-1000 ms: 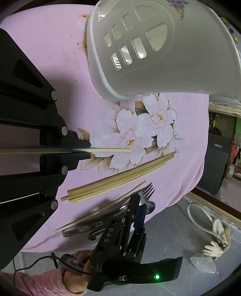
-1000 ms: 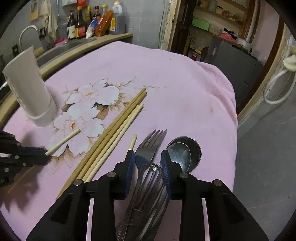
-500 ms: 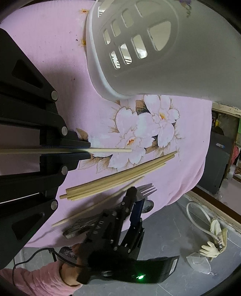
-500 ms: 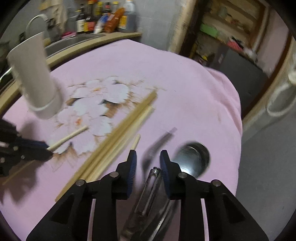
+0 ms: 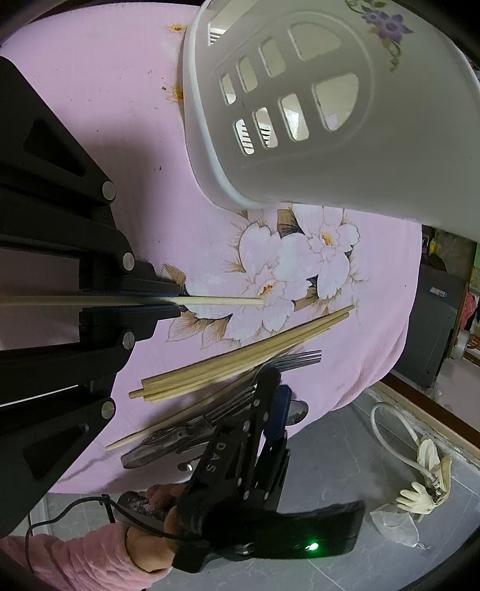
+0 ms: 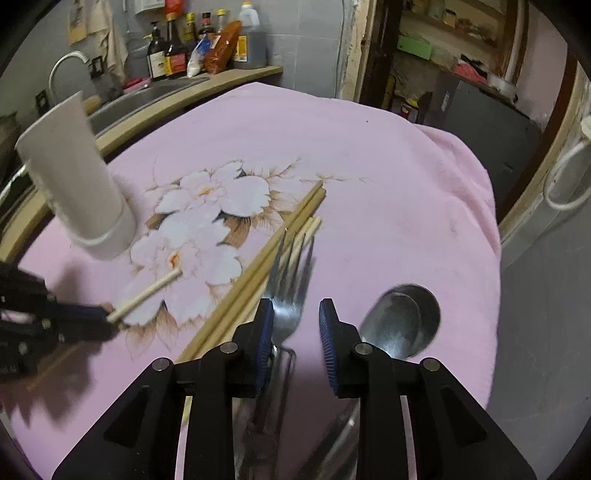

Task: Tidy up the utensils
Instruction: 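Grasp the silver fork with the right tool while the left tool holds the chopstick, then lift the fork into the white holder with the right tool while the left carries the chopstick there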

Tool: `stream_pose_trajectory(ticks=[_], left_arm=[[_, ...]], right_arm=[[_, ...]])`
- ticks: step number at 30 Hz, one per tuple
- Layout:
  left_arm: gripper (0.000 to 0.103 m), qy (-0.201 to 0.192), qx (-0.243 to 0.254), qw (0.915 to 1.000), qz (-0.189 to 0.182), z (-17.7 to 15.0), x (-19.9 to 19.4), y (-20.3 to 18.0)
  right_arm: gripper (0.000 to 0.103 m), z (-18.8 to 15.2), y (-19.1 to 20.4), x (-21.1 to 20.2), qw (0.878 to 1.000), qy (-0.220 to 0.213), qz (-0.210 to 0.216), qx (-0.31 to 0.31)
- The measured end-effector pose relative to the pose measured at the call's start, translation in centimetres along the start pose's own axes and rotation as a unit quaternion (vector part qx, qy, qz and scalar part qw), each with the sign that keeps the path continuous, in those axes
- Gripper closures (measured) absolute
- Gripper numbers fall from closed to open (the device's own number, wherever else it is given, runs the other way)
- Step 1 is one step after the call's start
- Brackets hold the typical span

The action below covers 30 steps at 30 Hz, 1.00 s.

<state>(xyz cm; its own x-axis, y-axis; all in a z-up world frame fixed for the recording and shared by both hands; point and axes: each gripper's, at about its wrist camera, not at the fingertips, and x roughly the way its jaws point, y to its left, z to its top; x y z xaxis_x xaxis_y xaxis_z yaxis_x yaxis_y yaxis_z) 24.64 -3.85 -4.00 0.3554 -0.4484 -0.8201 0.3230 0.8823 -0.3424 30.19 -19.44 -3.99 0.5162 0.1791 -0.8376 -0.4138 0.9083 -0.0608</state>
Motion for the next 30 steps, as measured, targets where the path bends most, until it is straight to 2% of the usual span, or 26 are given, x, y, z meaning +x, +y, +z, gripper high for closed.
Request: stream_pose_trajectory(ticks=[1,3,6,12,15,17,21,26,30], left_arm=[[0.1,0.0,-0.001,1.0,-0.001,0.0,0.0,0.1],[0.1,-0.001,-0.003,1.0,-0.001,0.0,-0.2,0.1],[0.1,-0.002,-0.001,1.0,-0.001,-0.2,-0.3,0.3],[0.1,0.002,-0.002,1.0,-0.002,-0.1,-0.3,0.2],[0.1,0.002,-0.003,1.0,-0.001,0.0,-0.2,0.1],[0.1,0.003,-0.004,1.0,0.0,0.0,-0.2,0.0],[0.1,0.005,-0.007,1.0,0.001,0.2,0.0,0.0],[0.1,0.01,-0.006,0.9999,0.003,0.5,0.0,0.0],[0.1,0.028,0.005,0.9996,0.008,1.0,0.4,-0.1]], right_arm=[[0.07,0.1,0.1,0.1,1.0,0.0,0.002,0.005],[0.07,0.3,0.1,0.5,1.0,0.002,0.009,0.018],[0.07,0.2,0.2,0.7,1.0,0.001,-0.002,0.025],[0.07,0.1,0.0,0.9,0.999,0.008,0.012,0.042],[0.073,0.3,-0.4,1.1,0.998,0.015,0.031,0.051],[0.079,0.4,-0.5,1.3,0.998,0.013,0.039,0.054],[0.08,0.4,-1.4,1.5,0.994,0.011,0.065,0.085],[0.08,0.0,-1.2,1.0,0.994,-0.006,0.065,0.082],[0.08,-0.8,0.0,-0.2,0.996,-0.038,0.056,0.049]])
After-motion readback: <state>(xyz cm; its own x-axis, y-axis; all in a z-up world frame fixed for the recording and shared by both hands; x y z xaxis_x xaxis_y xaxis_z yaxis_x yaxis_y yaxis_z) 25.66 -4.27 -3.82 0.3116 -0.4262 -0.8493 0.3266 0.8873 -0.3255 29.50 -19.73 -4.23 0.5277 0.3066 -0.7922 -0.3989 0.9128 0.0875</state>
